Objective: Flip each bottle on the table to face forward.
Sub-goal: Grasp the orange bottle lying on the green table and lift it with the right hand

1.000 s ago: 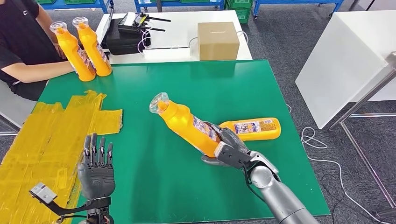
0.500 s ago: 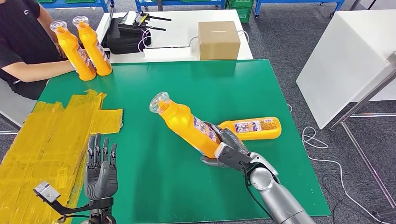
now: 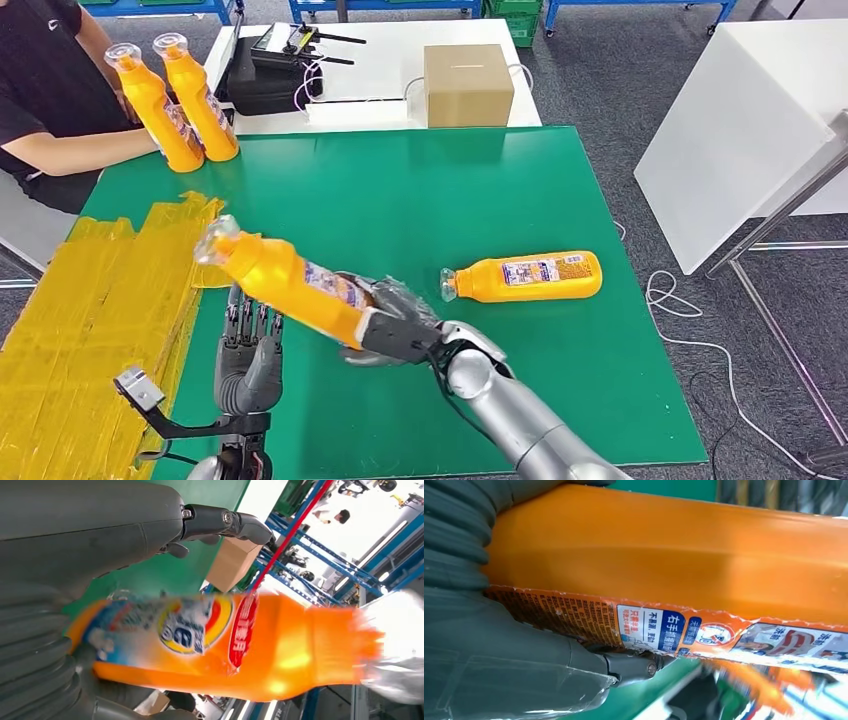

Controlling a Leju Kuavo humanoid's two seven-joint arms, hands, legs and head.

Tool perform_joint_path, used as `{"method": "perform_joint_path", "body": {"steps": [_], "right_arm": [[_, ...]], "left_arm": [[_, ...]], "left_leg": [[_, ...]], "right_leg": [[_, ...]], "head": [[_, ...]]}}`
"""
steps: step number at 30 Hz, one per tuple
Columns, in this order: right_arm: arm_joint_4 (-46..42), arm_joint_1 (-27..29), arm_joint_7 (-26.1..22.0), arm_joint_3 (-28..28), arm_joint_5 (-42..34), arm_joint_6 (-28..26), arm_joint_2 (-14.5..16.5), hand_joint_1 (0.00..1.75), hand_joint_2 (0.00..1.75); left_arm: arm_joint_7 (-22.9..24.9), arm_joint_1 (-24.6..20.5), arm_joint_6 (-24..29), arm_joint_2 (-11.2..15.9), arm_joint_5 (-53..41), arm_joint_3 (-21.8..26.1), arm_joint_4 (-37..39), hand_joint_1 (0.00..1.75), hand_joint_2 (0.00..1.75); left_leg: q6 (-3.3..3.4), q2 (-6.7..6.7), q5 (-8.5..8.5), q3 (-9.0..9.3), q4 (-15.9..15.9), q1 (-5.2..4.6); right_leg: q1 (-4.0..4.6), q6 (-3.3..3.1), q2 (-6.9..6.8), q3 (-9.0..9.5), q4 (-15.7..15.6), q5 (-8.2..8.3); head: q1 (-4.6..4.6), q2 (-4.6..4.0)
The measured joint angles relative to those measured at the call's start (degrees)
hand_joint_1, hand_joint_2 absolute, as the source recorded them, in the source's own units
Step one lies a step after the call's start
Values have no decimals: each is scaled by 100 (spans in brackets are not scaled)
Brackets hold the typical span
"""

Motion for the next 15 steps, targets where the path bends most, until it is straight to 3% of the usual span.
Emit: {"method": "perform_joint_path", "body": {"steps": [5, 15], "right_arm": [[456, -62, 0, 354, -35, -31, 303, 175, 175], [973, -113, -25, 771, 32, 10, 567, 175, 175]], "left_arm": [[-2, -55, 3, 1, 3, -17, 93, 0, 175], [-62, -57, 96, 7, -8, 36, 226, 0, 175]], "left_leg": [[0, -1, 0, -4, 0, -2], [1, 1, -1, -5, 0, -8]], "right_leg": [[-4, 0, -1, -1, -1, 0], [-15, 0, -1, -3, -3, 0]], "head": [[2, 0], [1, 0]]}}
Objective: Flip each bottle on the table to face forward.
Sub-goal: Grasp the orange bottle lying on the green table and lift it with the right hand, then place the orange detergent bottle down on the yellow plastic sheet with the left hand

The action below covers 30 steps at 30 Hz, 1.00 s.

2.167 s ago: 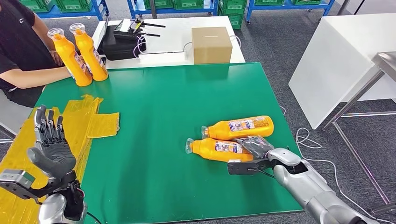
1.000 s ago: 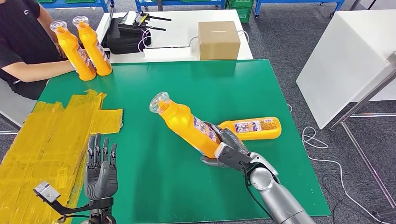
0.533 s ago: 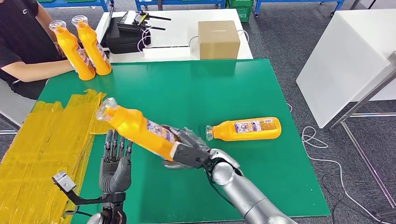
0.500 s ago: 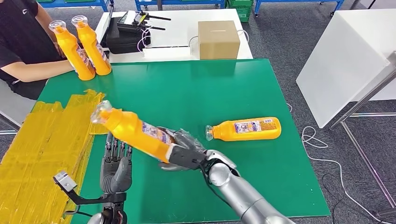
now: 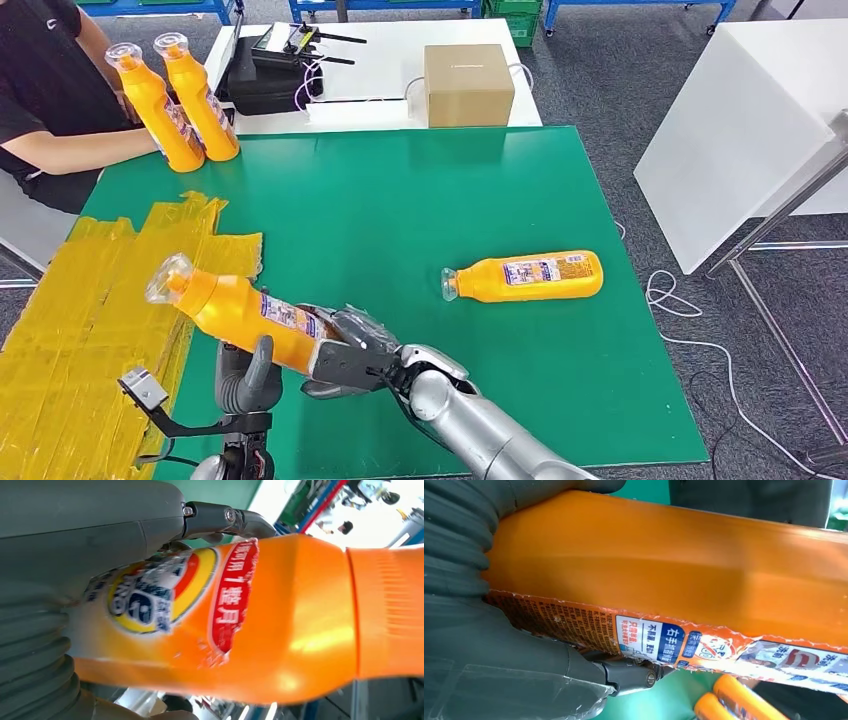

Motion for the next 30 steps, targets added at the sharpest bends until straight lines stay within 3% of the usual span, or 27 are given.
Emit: {"method": "perform_joint_path", "body": {"steps": [15, 16, 19, 20, 30], "right_arm": [[389, 15, -67, 674, 35, -16, 108, 175, 175], [398, 14, -67, 686, 34, -16, 108, 175, 175], [421, 8, -67, 709, 31, -16, 109, 175, 175], [427, 5, -66, 713, 25, -16, 109, 175, 175], [452, -3, -58, 735, -84, -40, 110, 175, 175]], "left_arm": [[-219, 164, 121, 16, -244, 194, 173, 0, 175], [-218, 170, 121, 16, -245, 194, 175, 14, 175], [-222, 177, 121, 16, -245, 196, 186, 144, 175], [-228, 177, 121, 16, -248, 197, 187, 175, 175], [-310, 167, 120, 16, -296, 197, 187, 175, 175]], "left_leg": [[-1, 2, 0, -1, 0, 0], [-1, 2, 0, -1, 0, 0], [-1, 2, 0, -1, 0, 0], [0, 2, 0, -2, 0, 0], [-1, 2, 0, -1, 0, 0]], "right_leg": [[6, 0, 1, -7, 0, 0], [6, 0, 1, -8, 0, 0], [6, 0, 1, -8, 0, 0], [6, 0, 1, -8, 0, 0], [7, 0, 1, -9, 0, 0]], "head": [[-1, 0], [-1, 0], [-1, 0], [-1, 0], [-1, 0]]}}
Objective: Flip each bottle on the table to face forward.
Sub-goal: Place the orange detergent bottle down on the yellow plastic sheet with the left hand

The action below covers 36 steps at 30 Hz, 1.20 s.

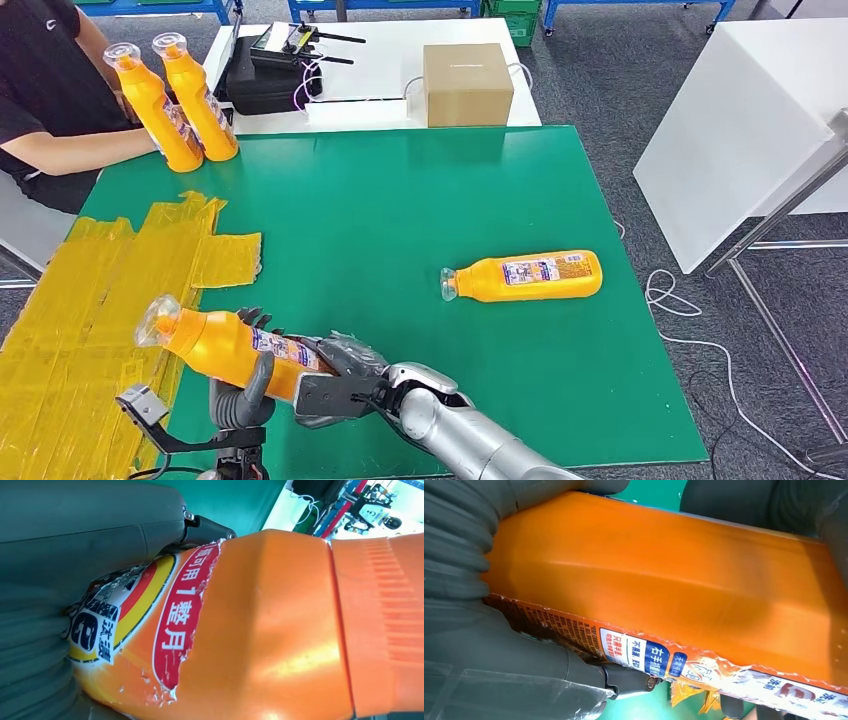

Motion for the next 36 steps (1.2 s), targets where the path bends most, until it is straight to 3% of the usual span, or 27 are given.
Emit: {"method": "perform_joint_path", "body": {"steps": [10, 12, 14, 15, 16, 22, 27, 31, 36], "right_arm": [[0, 0, -6, 63, -83, -89, -16, 172, 175], [-2, 0, -11, 66, -91, -110, -21, 95, 175], [-15, 9, -17, 65, -94, -150, -34, 10, 87], [-30, 18, -23, 64, -94, -179, -46, 0, 44], [-51, 30, -31, 64, -98, -211, -62, 0, 0], [-559, 151, -82, -185, -209, -404, -399, 0, 0], [-1028, 239, -75, -460, -221, -394, -667, 0, 0], [-1447, 360, -145, -714, -254, -495, -866, 0, 0], [-2220, 495, -199, -1339, -304, -341, -1353, 0, 0]], "left_arm": [[-48, -39, 8, 0, -26, 6, 0, 175, 175], [-57, -44, 7, 0, -32, 6, 0, 175, 175], [-84, -56, 15, 0, -69, 6, -2, 175, 175], [-108, -64, 32, 0, -119, 5, -7, 175, 175], [-138, -73, 63, 1, -195, 3, -16, 175, 175], [-458, -147, 599, 138, -1222, 9, -362, 175, 175], [-519, -170, 780, 272, -1500, 38, -654, 175, 175], [-730, -161, 1542, 413, -2467, 108, -889, 175, 175], [-721, -129, 2317, 788, -3981, 468, -1303, 175, 175]], "left_leg": [[0, 1, 0, 0, 0, 0], [0, 1, 0, 0, 0, 0], [0, 0, 0, 0, 0, 0], [0, 0, 0, 0, 0, 0], [0, 0, 0, 0, 0, 0], [0, -2, 0, -2, 0, 0], [0, -2, 0, -1, 0, 0], [0, -4, 0, -4, 0, 0], [0, -3, 0, -6, 0, 0]], "right_leg": [[0, 0, 0, 0, 0, 0], [0, 0, 0, 0, 0, 0], [0, 0, 0, 0, 0, 0], [0, 0, 0, 0, 0, 0], [0, 0, -1, 0, 0, 0], [-3, 0, -2, 1, 0, 0], [-4, 0, 0, 1, 0, 0], [-3, 0, -2, 0, 1, 0], [-5, 0, -2, 1, 0, 0]], "head": [[0, 0], [0, 0], [0, 0], [-1, 0], [0, 0], [2, 0], [0, 0], [0, 0], [1, 0]]}}
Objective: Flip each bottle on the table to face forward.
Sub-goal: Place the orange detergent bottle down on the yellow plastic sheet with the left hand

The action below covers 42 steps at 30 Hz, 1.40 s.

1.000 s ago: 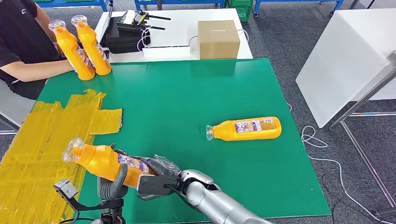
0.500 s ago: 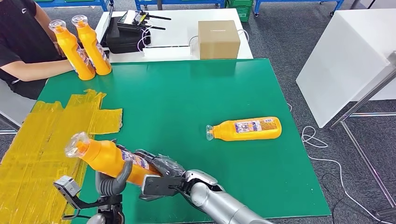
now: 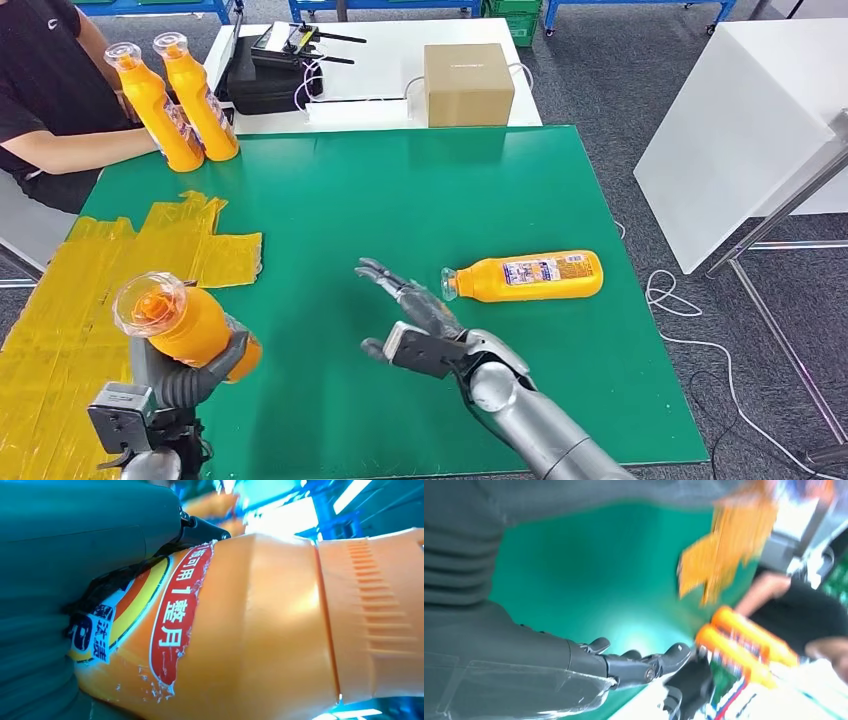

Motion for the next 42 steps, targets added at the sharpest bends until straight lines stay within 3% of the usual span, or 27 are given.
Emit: {"method": "perform_joint_path", "body": {"steps": [3, 6, 12, 18, 25, 29, 38, 42], "right_arm": [[-220, 17, -23, -317, 34, 126, -214, 0, 0], [-335, 15, -46, -536, 61, 212, -362, 0, 0], [-427, 12, -87, -643, 41, 385, -556, 0, 0], [-436, 11, -87, -638, 25, 429, -620, 0, 0], [-436, 11, -87, -618, 25, 433, -641, 0, 0], [-436, 12, -87, -604, 25, 433, -666, 0, 0], [-430, 38, -109, -588, 39, 424, -736, 0, 0], [-425, 38, -123, -588, 60, 420, -761, 0, 0]], "left_arm": [[182, -21, 705, 277, -1487, 161, -43, 175, 175], [683, -119, 1470, 597, -3341, 215, 156, 175, 175], [1967, -680, 2185, 1279, -5390, 206, 1766, 175, 175], [2480, -1435, 2040, 1589, -5902, 167, 3495, 175, 175], [2527, -1845, 2069, 1687, -5949, 111, 4189, 174, 175], [2591, -1957, 2045, 1708, -6059, 64, 4386, 0, 0], [2128, -1933, 2138, 1730, -5597, -48, 4528, 0, 0], [1881, -1851, 1922, 1720, -5158, -77, 4427, 0, 0]], "left_leg": [[0, 0, 0, 3, 0, -1], [0, -1, 0, 5, 0, -2], [-3, 0, 4, 8, 0, 1], [-8, -2, 9, 6, 0, 1], [-7, -11, 8, 6, 0, -2], [-8, -27, 14, 8, -1, -6], [-13, -29, 28, 10, -1, -3], [-13, -30, 28, 10, 0, -4]], "right_leg": [[0, 0, 0, 0, 0, 0], [0, 0, 0, 1, 0, 0], [3, -1, 2, 0, 2, 1], [0, -1, 0, 2, 6, 1], [-8, -1, -4, 10, 5, 1], [-8, -1, -16, 16, 5, 1], [-3, -3, -19, 15, 11, 3], [-4, -2, -19, 13, 10, 3]], "head": [[0, 0], [-1, 0], [0, 0], [0, 0], [-1, 0], [-1, 0], [-1, 0], [0, 0]]}}
